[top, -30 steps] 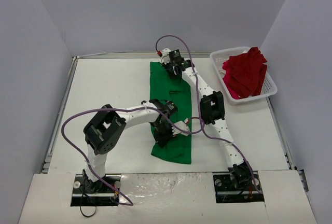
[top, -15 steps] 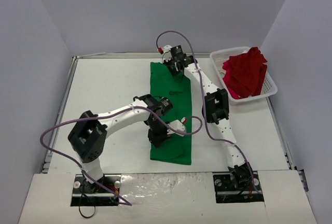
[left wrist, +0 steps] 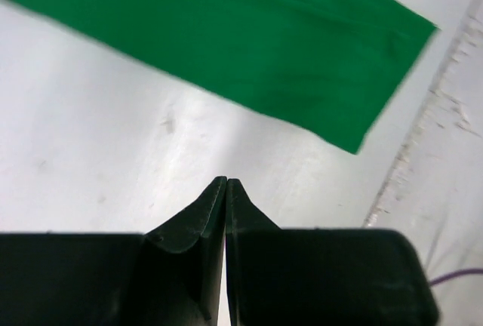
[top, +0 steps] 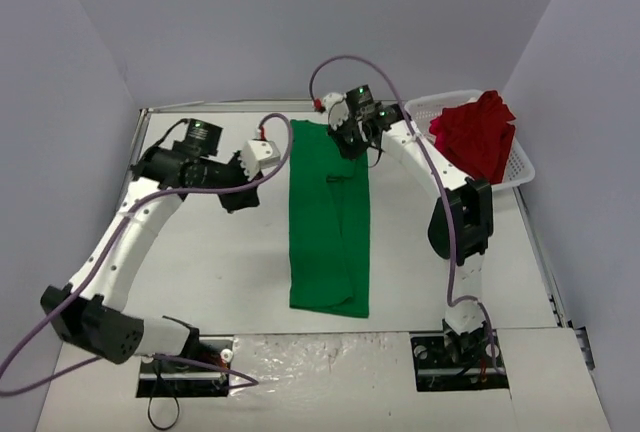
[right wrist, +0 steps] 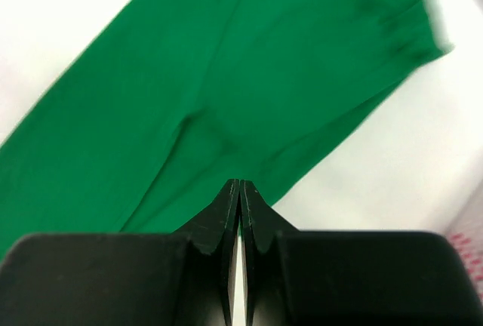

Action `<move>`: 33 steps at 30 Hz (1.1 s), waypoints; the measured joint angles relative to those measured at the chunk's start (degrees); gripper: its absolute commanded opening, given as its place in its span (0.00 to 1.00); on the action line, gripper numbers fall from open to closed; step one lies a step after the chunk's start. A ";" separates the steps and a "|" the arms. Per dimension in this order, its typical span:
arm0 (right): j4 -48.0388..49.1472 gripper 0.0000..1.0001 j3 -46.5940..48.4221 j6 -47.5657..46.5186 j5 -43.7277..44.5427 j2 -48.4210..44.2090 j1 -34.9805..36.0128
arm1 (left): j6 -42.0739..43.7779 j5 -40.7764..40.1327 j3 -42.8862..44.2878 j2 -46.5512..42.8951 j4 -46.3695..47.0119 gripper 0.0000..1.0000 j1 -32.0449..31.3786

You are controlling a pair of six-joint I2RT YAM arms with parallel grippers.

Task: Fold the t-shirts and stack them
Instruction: Rotate the tshirt 90 degrees

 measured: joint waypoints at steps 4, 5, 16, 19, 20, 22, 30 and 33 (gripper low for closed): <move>-4.24 0.00 -12.31 -1.97 -1.97 -5.35 4.42 | -4.92 -5.09 -2.89 -5.29 5.86 0.02 8.55; -5.51 0.00 -15.21 -2.45 -2.34 -6.27 6.16 | -6.08 -6.58 -4.52 -6.58 7.04 0.02 9.49; -9.88 0.00 -31.43 -4.46 -6.05 -10.88 15.15 | -13.25 -14.29 -19.21 -13.81 15.52 0.23 15.91; -9.77 0.00 -32.17 -4.87 -6.62 -10.88 14.78 | -14.23 -13.64 -21.03 -15.78 17.22 0.40 19.15; -9.70 0.00 -32.28 -5.07 -6.78 -10.88 14.69 | -14.51 -13.00 -21.62 -16.52 17.75 0.47 20.28; -9.44 0.00 -32.39 -5.38 -6.91 -10.73 14.47 | -14.91 -12.07 -22.75 -17.75 18.62 0.58 21.81; -7.06 0.00 -32.96 -6.62 -6.75 -5.66 14.45 | -15.39 -9.57 -24.81 -18.78 19.67 0.78 24.76; -6.88 0.00 -32.59 -6.84 -6.86 -4.02 14.36 | -15.39 -9.09 -24.83 -18.80 20.17 0.86 25.88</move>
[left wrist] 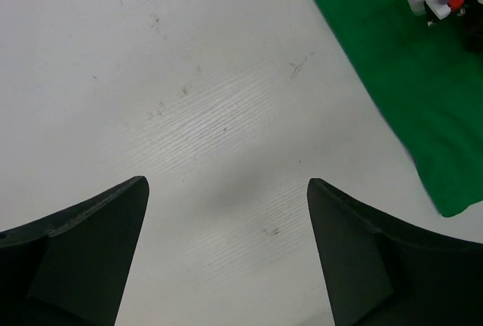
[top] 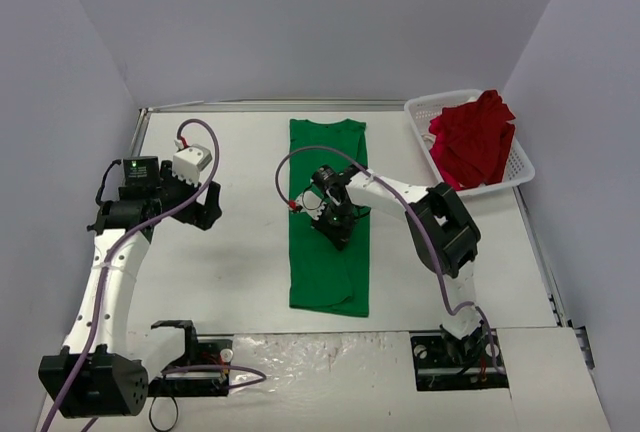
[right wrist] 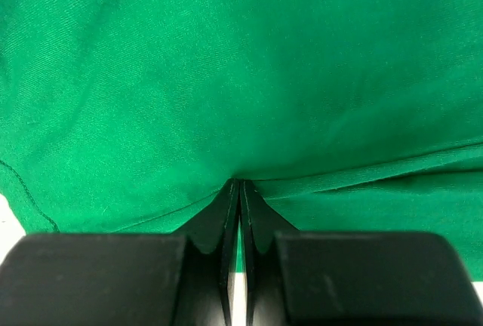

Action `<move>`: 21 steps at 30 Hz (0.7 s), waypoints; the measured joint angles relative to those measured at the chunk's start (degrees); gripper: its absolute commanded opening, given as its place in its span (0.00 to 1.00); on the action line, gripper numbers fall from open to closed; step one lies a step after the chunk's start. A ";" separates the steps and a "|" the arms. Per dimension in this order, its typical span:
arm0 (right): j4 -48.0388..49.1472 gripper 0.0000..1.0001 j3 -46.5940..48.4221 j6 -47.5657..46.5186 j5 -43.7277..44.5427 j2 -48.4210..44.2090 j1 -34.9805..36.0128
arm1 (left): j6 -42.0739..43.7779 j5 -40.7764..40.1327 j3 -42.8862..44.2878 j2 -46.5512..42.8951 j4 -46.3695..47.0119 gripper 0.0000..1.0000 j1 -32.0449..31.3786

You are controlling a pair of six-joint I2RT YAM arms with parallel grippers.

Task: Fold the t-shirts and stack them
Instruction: Rotate the tshirt 90 degrees

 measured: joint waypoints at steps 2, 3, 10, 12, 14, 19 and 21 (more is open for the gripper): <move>0.07 0.00 0.04 -0.07 -0.02 0.07 -0.17 | 0.00 0.31 -0.11 -0.11 0.22 0.92 0.55; 0.07 0.00 0.04 -0.13 -0.02 0.09 -0.35 | -0.09 0.42 -0.20 -0.15 0.24 0.97 0.61; -0.85 0.00 1.60 -0.13 -1.29 1.29 -1.81 | 0.11 0.96 -0.83 -0.52 0.35 0.94 0.79; -1.20 0.00 2.73 -0.13 -1.64 2.05 -2.84 | 0.11 0.94 -0.83 -0.52 0.39 0.94 1.03; -1.38 0.00 4.13 -0.17 -1.97 2.97 -4.17 | 0.13 0.87 -0.83 -0.52 0.42 0.94 1.27; -1.57 0.00 8.55 -0.61 -1.99 5.68 -7.10 | 0.31 0.57 -0.83 -0.52 0.59 0.94 1.31; -1.55 0.00 10.10 -0.90 -1.92 6.58 -7.80 | 0.35 0.39 -0.83 -0.52 0.66 0.94 1.38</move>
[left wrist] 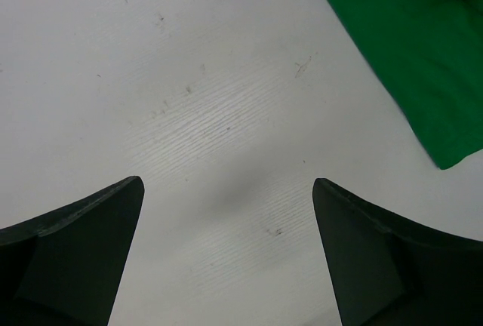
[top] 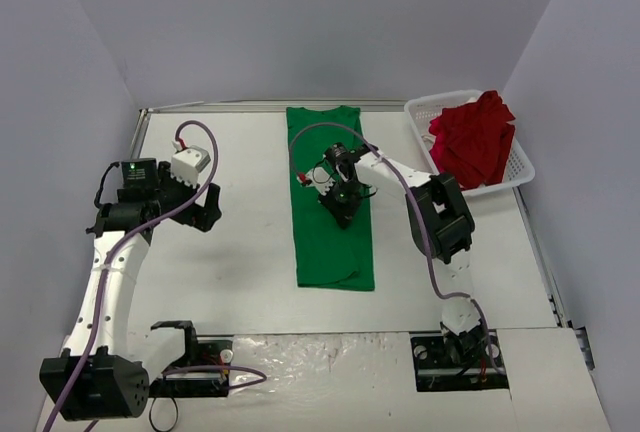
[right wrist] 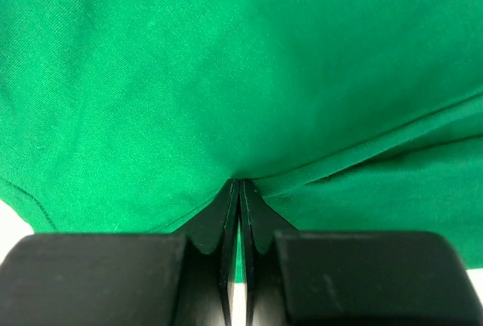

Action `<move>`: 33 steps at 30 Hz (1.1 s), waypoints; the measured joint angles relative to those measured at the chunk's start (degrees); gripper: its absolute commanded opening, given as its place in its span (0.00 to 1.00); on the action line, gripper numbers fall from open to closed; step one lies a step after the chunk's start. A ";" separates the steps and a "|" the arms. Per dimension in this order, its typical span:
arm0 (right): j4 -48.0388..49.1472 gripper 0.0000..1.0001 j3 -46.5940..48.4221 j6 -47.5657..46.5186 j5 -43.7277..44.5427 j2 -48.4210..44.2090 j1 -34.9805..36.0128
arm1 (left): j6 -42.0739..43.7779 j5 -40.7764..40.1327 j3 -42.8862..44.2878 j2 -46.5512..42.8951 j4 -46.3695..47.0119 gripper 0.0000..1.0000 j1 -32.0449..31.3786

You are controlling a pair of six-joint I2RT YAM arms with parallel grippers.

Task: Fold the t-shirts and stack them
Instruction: Rotate the tshirt 90 degrees

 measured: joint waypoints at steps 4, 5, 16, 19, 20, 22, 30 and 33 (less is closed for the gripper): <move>-0.39 0.00 3.45 -1.05 0.04 2.05 -0.48 | 0.07 -0.26 0.00 0.24 0.09 0.94 0.22; -0.46 0.00 4.46 -1.33 0.07 2.67 -0.50 | 0.11 -0.28 0.00 0.44 0.17 0.94 0.24; -1.68 0.00 14.93 -2.78 0.13 8.85 -1.68 | 0.24 -0.85 0.00 4.96 0.57 0.94 0.26; -1.66 0.00 16.96 -2.93 0.02 10.08 -2.36 | 0.33 -0.87 0.00 5.64 0.70 0.94 0.26; -1.66 0.00 17.55 -2.95 0.00 10.45 -2.62 | 0.37 -0.87 0.00 5.81 0.76 0.94 0.26; -1.57 0.00 18.43 -3.08 0.00 10.97 -3.02 | 0.39 -0.87 0.00 6.10 0.87 0.94 0.26; -1.25 0.00 20.85 -4.04 0.26 12.24 -3.76 | 0.35 -1.07 0.02 6.75 0.92 0.94 0.26; -1.03 0.00 20.65 -4.24 0.24 12.07 -3.78 | 0.35 -1.05 0.02 6.73 0.94 0.94 0.26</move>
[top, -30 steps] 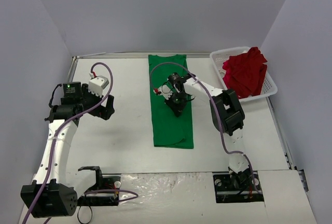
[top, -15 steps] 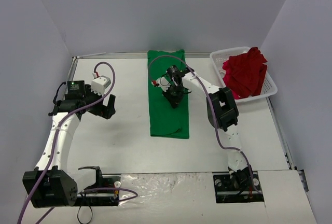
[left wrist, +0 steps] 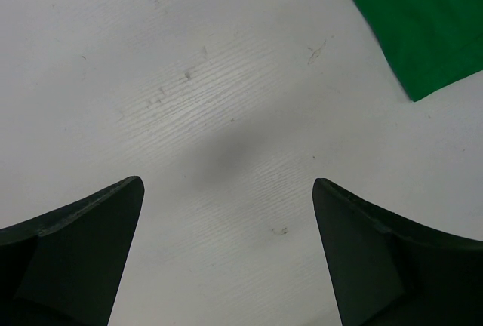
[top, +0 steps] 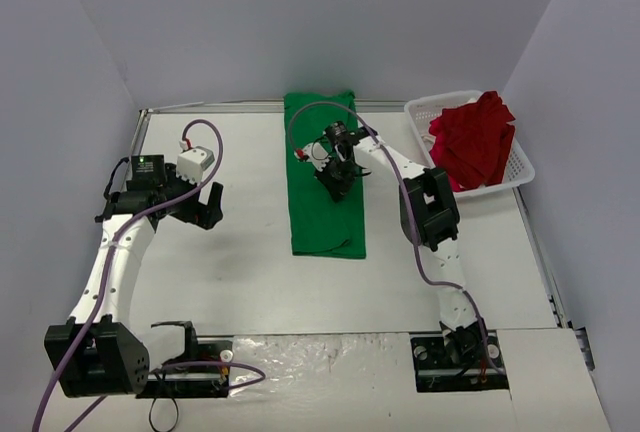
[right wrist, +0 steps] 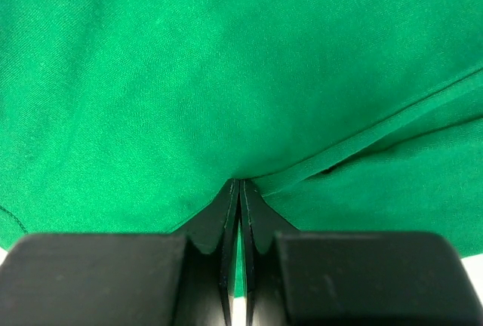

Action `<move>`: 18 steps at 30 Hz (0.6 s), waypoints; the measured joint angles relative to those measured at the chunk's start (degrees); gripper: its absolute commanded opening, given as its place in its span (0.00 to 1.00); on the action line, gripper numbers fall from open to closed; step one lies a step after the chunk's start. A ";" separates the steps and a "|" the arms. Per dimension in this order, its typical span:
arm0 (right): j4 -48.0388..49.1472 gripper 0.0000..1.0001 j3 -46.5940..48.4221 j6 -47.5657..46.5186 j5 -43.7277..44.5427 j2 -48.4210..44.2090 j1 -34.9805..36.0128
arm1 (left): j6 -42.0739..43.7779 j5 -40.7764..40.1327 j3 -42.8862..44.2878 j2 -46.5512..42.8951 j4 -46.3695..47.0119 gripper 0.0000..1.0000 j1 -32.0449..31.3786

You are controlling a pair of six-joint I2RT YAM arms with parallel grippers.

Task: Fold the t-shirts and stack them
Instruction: Rotate the tshirt 90 degrees

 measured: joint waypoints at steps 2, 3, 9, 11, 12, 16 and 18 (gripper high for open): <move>1.01 0.00 -1.55 -0.20 0.11 -1.03 0.02 | -0.02 0.02 0.00 -0.04 0.00 0.94 0.00; 1.62 0.08 -2.62 -0.31 0.35 -1.68 0.04 | -0.02 0.07 0.00 -0.11 -0.02 0.94 0.00; 1.09 0.39 -11.91 -1.05 1.97 -10.08 0.04 | -0.04 1.14 0.39 -1.86 -0.72 0.94 0.00; 0.85 0.51 -14.27 -1.03 2.73 -13.88 0.00 | -0.42 1.29 0.72 -3.45 -1.27 0.94 0.00; 0.52 0.57 -15.98 -0.81 3.10 -17.44 -0.09 | -0.50 1.27 1.03 -4.26 -1.60 0.94 0.00; 0.79 0.63 -20.76 -0.09 3.21 -28.94 -1.40 | -0.15 0.98 1.49 -7.08 -2.14 0.94 0.00; 0.81 0.56 -23.74 0.09 3.48 -34.14 -2.03 | 0.13 1.05 1.51 -7.80 -2.60 0.94 0.00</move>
